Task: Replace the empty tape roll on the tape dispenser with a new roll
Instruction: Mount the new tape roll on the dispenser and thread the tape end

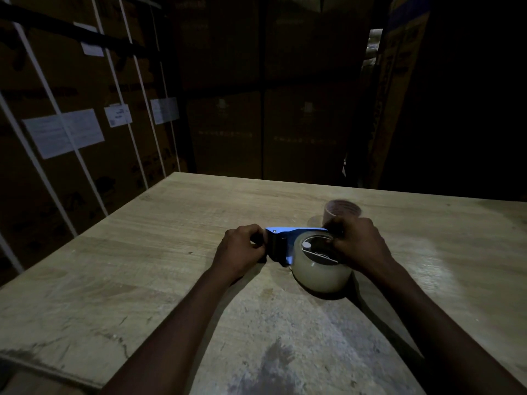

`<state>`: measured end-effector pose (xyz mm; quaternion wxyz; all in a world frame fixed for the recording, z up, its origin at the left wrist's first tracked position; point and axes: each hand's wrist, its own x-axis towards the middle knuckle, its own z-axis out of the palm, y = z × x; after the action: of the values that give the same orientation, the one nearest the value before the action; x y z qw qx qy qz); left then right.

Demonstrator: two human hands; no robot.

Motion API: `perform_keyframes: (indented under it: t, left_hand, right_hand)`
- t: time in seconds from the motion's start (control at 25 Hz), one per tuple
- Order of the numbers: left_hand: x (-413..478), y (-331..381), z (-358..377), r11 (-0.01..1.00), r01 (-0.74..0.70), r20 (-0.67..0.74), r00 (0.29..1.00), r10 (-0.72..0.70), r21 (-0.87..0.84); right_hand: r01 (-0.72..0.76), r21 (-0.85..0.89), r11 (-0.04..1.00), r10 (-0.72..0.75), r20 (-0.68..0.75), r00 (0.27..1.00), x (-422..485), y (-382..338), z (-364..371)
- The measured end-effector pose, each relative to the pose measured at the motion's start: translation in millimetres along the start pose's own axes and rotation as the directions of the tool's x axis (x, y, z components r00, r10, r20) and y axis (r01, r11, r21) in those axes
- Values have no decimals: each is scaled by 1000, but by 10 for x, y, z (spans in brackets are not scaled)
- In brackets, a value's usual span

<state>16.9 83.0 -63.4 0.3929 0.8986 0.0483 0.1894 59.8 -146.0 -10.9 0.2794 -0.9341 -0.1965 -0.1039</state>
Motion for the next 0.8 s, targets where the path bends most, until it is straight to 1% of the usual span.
perform_keyframes:
  t: [0.32, 0.48, 0.8]
  left_hand:
    - [7, -35, -26, 998, -45, 65, 997, 48, -51]
    - [31, -31, -31, 997, -72, 45, 996, 72, -5]
    - [52, -41, -28, 995, -96, -2, 995, 96, -21]
  right_hand:
    - [-28, 9, 1000, 28, 6, 1000, -27, -10, -19]
    - [-23, -2, 1000, 23, 8, 1000, -17, 1, -5]
    - [-24, -6, 1000, 24, 15, 1000, -9, 2, 2]
